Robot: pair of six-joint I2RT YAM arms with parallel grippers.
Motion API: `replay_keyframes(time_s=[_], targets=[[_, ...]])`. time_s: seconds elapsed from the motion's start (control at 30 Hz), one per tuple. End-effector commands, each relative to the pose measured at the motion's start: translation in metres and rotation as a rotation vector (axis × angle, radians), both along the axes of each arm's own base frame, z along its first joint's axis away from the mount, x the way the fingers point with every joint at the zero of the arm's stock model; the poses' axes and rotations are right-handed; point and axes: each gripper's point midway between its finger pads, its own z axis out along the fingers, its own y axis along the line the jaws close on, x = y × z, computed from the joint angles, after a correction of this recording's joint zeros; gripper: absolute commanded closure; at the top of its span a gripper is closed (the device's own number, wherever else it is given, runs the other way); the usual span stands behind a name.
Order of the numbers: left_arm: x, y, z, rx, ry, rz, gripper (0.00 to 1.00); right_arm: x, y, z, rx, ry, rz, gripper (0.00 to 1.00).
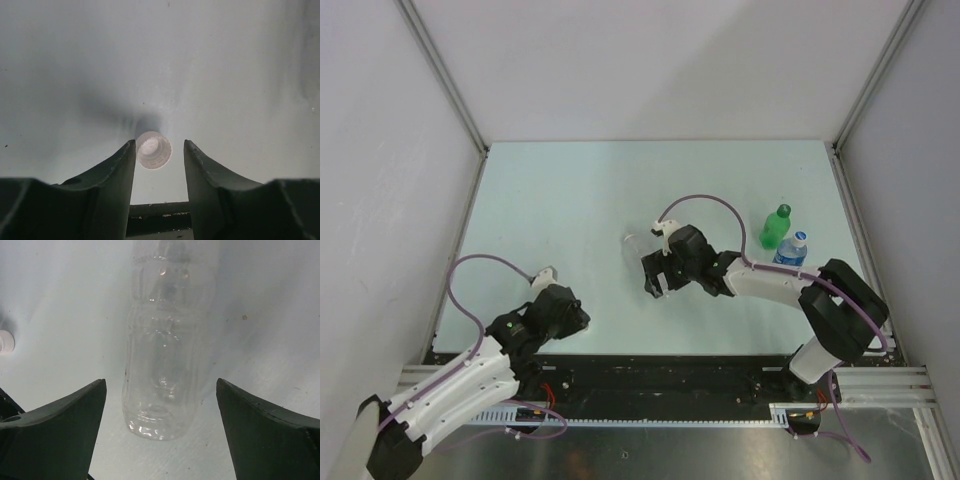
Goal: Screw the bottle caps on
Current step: Place the plastic bottle at the center of the board, then pick up the bottle cap from the center of the board.
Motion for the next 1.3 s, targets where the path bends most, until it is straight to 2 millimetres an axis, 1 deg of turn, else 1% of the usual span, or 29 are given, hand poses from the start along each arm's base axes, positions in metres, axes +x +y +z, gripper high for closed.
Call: replay_keyframes(time_s=[0.0,0.13,0.23,0.37,0.57,0.73,0.83,0.93,1.0,1.03,1.1,1.13,1.27], targets=[[0.000,0.001,0.003,-0.021,-0.005,0.021,0.53,0.005,0.010,0.026,0.069,-0.066,0.006,0.02],[-0.005,0.005,-0.001,-0.006,0.014,0.028,0.56,0.010,0.014,0.037,0.098,-0.101,0.005,0.01],[-0.010,0.004,-0.006,-0.014,0.044,0.025,0.60,0.015,0.011,0.049,0.106,-0.143,-0.016,0.01],[-0.014,0.004,-0.012,-0.021,0.065,0.032,0.63,0.022,0.001,0.064,0.095,-0.201,-0.062,0.01],[-0.015,0.006,-0.015,-0.016,0.066,0.036,0.67,0.026,-0.010,0.077,0.114,-0.248,-0.122,0.01],[-0.012,0.012,-0.017,0.020,0.063,0.056,0.72,0.031,-0.023,0.100,0.176,-0.306,-0.217,0.01],[-0.011,0.013,-0.017,0.034,0.068,0.057,0.77,0.033,-0.034,0.116,0.222,-0.331,-0.296,0.01],[-0.010,0.010,-0.017,0.025,0.065,0.053,0.80,0.034,-0.047,0.135,0.274,-0.344,-0.390,0.01],[-0.008,0.006,-0.016,0.012,0.059,0.043,0.83,0.034,-0.054,0.145,0.295,-0.364,-0.423,0.01],[-0.006,0.004,-0.016,0.005,0.055,0.037,0.85,0.034,-0.056,0.148,0.299,-0.374,-0.425,0.01],[-0.004,-0.001,-0.014,-0.007,0.044,0.014,0.94,0.033,-0.061,0.151,0.300,-0.386,-0.432,0.01],[-0.003,-0.004,-0.013,-0.012,0.038,0.001,0.97,0.032,-0.062,0.151,0.300,-0.389,-0.432,0.01],[0.007,-0.011,0.002,-0.016,-0.024,-0.054,1.00,0.027,-0.061,0.155,0.316,-0.388,-0.408,0.01]])
